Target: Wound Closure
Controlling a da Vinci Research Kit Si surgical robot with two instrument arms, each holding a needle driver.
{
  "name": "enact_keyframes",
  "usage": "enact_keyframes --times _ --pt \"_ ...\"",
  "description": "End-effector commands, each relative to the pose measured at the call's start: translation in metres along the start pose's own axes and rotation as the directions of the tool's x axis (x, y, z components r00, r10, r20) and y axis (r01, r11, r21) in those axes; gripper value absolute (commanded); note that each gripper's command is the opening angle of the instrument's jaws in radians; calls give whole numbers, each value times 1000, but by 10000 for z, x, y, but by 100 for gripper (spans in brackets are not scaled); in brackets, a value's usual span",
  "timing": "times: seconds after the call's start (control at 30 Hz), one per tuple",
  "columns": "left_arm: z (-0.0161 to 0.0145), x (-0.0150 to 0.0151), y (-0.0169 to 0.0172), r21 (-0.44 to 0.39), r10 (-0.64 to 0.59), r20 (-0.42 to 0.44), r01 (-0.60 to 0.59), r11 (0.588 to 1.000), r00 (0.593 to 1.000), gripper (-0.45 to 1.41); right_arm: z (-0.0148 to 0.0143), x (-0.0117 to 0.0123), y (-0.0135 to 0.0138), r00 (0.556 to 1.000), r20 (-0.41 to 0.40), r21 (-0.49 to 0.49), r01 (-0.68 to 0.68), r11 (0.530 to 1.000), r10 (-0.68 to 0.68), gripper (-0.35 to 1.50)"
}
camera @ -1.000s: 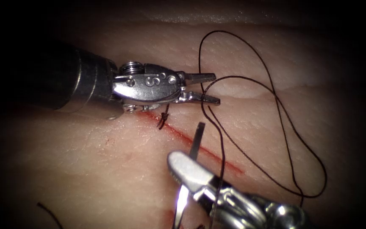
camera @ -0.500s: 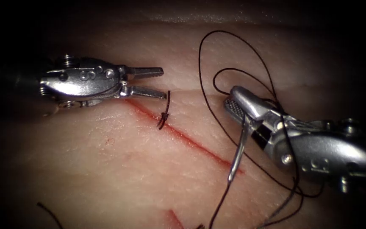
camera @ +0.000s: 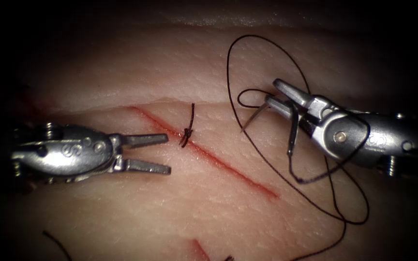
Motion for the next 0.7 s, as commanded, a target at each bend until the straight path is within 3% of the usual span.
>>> enact_keyframes --times 0.03,0.7 --pt "10 -3 -1 2 2 0 -2 1000 1000 34 9 -3 3 1000 3 0 4 1000 -4 -35" --pt "65 -60 7 13 63 61 -64 998 996 19 24 -17 -36 998 40 16 46 999 -46 -35"
